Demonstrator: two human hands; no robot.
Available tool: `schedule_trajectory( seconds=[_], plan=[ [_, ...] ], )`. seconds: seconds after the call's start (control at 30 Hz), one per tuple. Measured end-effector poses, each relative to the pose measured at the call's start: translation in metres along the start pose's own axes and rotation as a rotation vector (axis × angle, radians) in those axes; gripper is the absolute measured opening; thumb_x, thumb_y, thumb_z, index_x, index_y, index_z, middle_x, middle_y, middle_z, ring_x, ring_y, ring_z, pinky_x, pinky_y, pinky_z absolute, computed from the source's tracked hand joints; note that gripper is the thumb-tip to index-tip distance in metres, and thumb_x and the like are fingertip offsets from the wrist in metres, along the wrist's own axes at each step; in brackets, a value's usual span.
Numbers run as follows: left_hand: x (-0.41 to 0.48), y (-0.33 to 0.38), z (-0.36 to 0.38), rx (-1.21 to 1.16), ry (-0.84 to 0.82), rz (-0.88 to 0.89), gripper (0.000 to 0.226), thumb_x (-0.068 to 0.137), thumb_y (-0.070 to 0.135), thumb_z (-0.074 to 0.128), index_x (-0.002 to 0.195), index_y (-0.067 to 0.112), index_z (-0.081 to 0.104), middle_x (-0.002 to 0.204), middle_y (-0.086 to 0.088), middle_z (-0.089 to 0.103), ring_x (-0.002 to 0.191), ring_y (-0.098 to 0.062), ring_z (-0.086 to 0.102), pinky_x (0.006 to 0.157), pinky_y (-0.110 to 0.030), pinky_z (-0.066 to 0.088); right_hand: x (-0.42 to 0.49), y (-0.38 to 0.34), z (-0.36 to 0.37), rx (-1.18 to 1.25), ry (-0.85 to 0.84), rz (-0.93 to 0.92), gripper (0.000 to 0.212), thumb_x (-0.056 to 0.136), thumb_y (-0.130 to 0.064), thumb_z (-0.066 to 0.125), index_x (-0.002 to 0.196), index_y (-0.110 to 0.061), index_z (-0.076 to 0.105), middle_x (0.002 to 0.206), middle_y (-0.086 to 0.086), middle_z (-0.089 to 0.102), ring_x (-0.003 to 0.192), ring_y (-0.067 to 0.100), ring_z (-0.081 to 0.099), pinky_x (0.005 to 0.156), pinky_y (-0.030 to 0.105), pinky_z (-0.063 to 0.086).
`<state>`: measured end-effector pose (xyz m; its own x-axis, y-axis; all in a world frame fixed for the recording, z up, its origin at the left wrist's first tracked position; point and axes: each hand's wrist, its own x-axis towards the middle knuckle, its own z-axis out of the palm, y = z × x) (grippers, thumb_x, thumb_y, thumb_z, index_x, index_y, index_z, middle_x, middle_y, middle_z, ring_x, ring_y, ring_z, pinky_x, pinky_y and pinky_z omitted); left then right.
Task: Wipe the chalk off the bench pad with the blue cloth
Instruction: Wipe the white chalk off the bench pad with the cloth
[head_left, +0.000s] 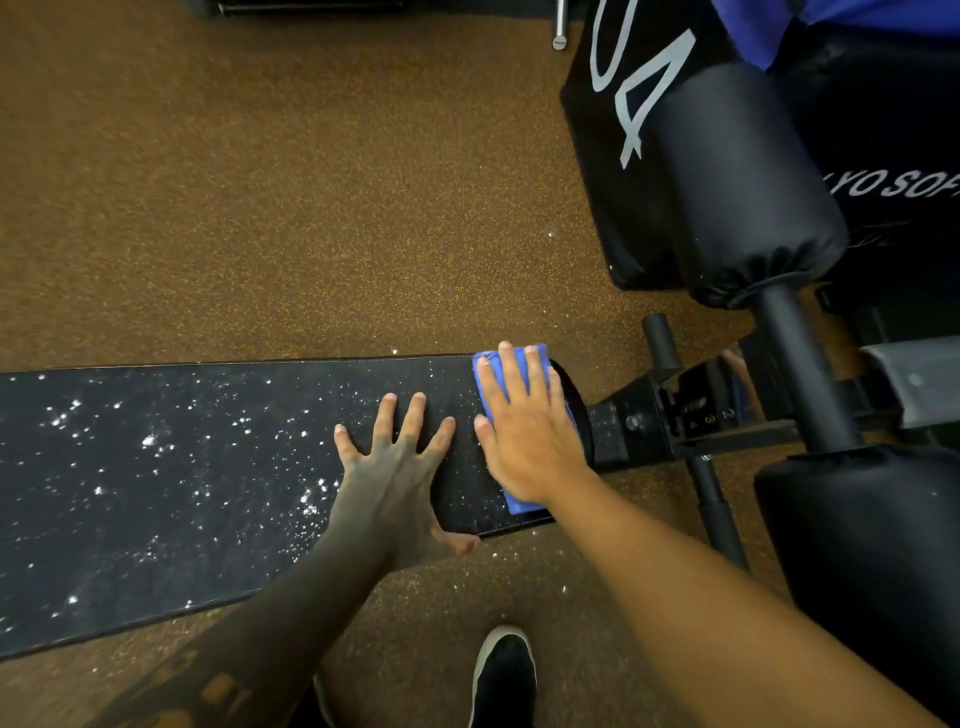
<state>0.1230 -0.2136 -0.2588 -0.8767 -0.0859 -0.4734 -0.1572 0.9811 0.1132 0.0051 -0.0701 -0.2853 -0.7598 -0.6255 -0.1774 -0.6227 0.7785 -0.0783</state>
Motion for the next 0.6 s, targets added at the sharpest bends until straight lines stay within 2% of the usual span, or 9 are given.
schedule_trajectory(
  seconds=[0.03, 0.07, 0.17, 0.3, 0.4, 0.43, 0.53, 0.57, 0.6],
  plan=[
    [0.000, 0.000, -0.001, -0.002, -0.003, 0.001, 0.136, 0.052, 0.100, 0.044, 0.155, 0.030, -0.009, 0.164, -0.006, -0.021, 0.150, -0.036, -0.020, 0.113, -0.076, 0.009, 0.001, 0.009, -0.002, -0.005, -0.010, -0.053, 0.063, 0.096, -0.041, 0.032, 0.151, -0.021, 0.008, 0.161, 0.010, -0.001, 0.146, 0.036, -0.003, 0.115, 0.055, 0.013],
    [0.000, 0.000, -0.001, -0.002, -0.008, 0.000, 0.136, 0.052, 0.100, 0.044, 0.155, 0.030, -0.009, 0.164, -0.006, -0.022, 0.150, -0.036, -0.020, 0.113, -0.076, 0.009, 0.007, 0.017, -0.003, 0.002, -0.021, -0.025, 0.062, 0.096, -0.040, 0.032, 0.151, -0.022, 0.008, 0.161, 0.009, -0.001, 0.146, 0.034, -0.002, 0.115, 0.055, 0.014],
    [0.001, 0.001, -0.002, 0.003, -0.017, -0.002, 0.135, 0.052, 0.100, 0.045, 0.155, 0.031, -0.010, 0.164, -0.005, -0.022, 0.150, -0.035, -0.021, 0.113, -0.076, 0.008, 0.016, 0.008, -0.005, 0.061, -0.017, 0.170, 0.061, 0.098, -0.040, 0.029, 0.151, -0.022, 0.006, 0.161, 0.011, -0.001, 0.146, 0.036, -0.002, 0.116, 0.055, 0.010],
    [0.000, 0.001, -0.002, 0.004, -0.007, -0.003, 0.134, 0.053, 0.099, 0.045, 0.155, 0.031, -0.009, 0.165, -0.005, -0.021, 0.150, -0.034, -0.021, 0.113, -0.075, 0.009, 0.004, 0.005, 0.000, -0.030, -0.010, -0.152, 0.060, 0.096, -0.039, 0.028, 0.151, -0.022, 0.011, 0.161, 0.010, 0.004, 0.146, 0.035, 0.000, 0.116, 0.054, 0.012],
    [0.000, -0.001, -0.001, -0.003, -0.011, 0.005, 0.135, 0.053, 0.099, 0.045, 0.155, 0.031, -0.011, 0.164, -0.004, -0.022, 0.150, -0.033, -0.022, 0.113, -0.075, 0.007, 0.018, 0.012, -0.007, 0.042, -0.012, 0.115, 0.058, 0.098, -0.038, 0.028, 0.151, -0.024, 0.009, 0.161, 0.009, 0.001, 0.145, 0.035, 0.000, 0.116, 0.053, 0.012],
    [0.000, -0.001, -0.001, -0.004, -0.008, 0.004, 0.135, 0.053, 0.099, 0.045, 0.155, 0.031, -0.011, 0.164, -0.004, -0.022, 0.150, -0.033, -0.022, 0.113, -0.075, 0.007, 0.017, 0.005, -0.005, 0.049, -0.001, 0.149, 0.059, 0.098, -0.038, 0.028, 0.151, -0.023, 0.009, 0.160, 0.010, 0.001, 0.146, 0.035, -0.001, 0.116, 0.054, 0.012],
    [-0.001, -0.002, 0.000, 0.000, 0.010, -0.002, 0.137, 0.052, 0.100, 0.043, 0.156, 0.027, -0.010, 0.165, -0.004, -0.022, 0.150, -0.032, -0.022, 0.113, -0.075, 0.007, 0.002, -0.005, 0.000, -0.008, -0.019, -0.130, 0.060, 0.097, -0.038, 0.028, 0.152, -0.024, 0.008, 0.161, 0.008, 0.001, 0.146, 0.033, -0.003, 0.117, 0.053, 0.011],
    [-0.001, -0.002, 0.001, -0.001, 0.015, -0.009, 0.138, 0.051, 0.100, 0.042, 0.156, 0.027, -0.010, 0.165, -0.004, -0.022, 0.150, -0.033, -0.022, 0.113, -0.075, 0.007, 0.004, 0.003, -0.003, -0.004, -0.035, -0.168, 0.059, 0.098, -0.037, 0.028, 0.152, -0.025, 0.008, 0.161, 0.007, 0.001, 0.146, 0.032, -0.004, 0.117, 0.052, 0.011],
    [-0.001, -0.003, 0.001, -0.004, 0.015, -0.018, 0.140, 0.049, 0.101, 0.042, 0.156, 0.028, -0.010, 0.164, -0.005, -0.022, 0.150, -0.033, -0.023, 0.113, -0.075, 0.006, 0.011, 0.011, -0.007, -0.001, -0.036, -0.117, 0.058, 0.098, -0.037, 0.027, 0.152, -0.026, 0.008, 0.161, 0.007, 0.000, 0.146, 0.032, -0.003, 0.117, 0.052, 0.012]
  ],
)
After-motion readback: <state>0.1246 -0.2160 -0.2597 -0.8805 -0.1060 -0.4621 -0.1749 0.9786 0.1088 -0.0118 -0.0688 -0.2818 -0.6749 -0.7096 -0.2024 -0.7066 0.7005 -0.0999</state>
